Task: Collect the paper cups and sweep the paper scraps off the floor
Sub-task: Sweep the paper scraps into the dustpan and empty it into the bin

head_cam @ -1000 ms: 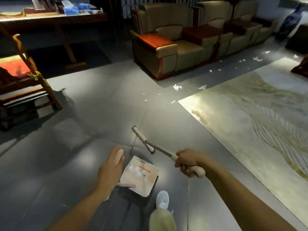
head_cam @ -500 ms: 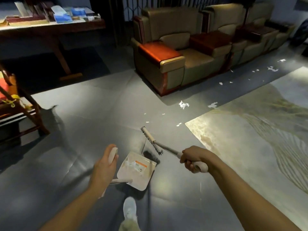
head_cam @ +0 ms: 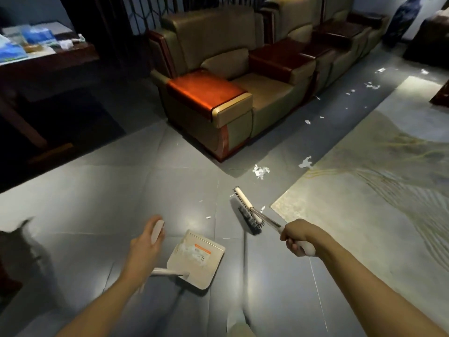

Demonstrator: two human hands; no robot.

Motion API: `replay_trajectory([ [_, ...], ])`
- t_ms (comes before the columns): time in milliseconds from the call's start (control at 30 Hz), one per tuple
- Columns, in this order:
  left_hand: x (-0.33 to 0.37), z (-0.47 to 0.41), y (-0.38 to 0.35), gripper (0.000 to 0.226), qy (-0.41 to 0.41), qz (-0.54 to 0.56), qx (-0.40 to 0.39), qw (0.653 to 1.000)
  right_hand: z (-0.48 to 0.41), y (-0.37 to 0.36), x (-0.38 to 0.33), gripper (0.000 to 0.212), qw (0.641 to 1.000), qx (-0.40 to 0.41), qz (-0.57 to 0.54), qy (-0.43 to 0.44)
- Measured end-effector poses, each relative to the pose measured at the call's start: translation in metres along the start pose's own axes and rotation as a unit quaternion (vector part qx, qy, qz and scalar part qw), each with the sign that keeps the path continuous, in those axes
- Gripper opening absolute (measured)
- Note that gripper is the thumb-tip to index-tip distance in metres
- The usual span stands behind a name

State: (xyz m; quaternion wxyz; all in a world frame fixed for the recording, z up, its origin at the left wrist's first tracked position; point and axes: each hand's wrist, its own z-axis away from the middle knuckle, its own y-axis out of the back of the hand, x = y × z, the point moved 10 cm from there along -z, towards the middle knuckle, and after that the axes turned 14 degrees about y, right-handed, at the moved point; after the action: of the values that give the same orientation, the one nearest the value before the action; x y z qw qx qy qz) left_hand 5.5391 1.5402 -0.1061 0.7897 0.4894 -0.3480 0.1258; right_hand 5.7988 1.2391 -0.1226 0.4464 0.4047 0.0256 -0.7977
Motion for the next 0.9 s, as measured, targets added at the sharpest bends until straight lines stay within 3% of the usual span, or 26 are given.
replay_trajectory([
  [233, 0.028, -0.149, -0.011, 0.022, 0.010, -0.025, -0.027, 0.999, -0.126, 0.024, -0.049, 0.010, 0.998, 0.043, 0.041, -0.008],
  [400, 0.029, -0.228, -0.015, 0.024, 0.025, -0.053, -0.044, 0.997, -0.183, 0.012, -0.064, 0.013, 0.994, 0.023, 0.100, -0.032],
  [533, 0.031, -0.278, -0.019, 0.027, 0.031, -0.085, -0.076, 0.993, -0.206, -0.022, -0.068, 0.009, 0.996, -0.012, 0.037, -0.081],
  [800, 0.035, -0.314, -0.008, 0.026, 0.036, -0.082, -0.103, 0.991, -0.205, -0.140, -0.112, 0.048, 0.993, -0.071, 0.025, -0.092],
  [900, 0.037, -0.316, -0.005, 0.031, 0.039, -0.058, -0.114, 0.991, -0.196, -0.167, -0.129, 0.052, 0.993, -0.071, 0.015, -0.088],
])
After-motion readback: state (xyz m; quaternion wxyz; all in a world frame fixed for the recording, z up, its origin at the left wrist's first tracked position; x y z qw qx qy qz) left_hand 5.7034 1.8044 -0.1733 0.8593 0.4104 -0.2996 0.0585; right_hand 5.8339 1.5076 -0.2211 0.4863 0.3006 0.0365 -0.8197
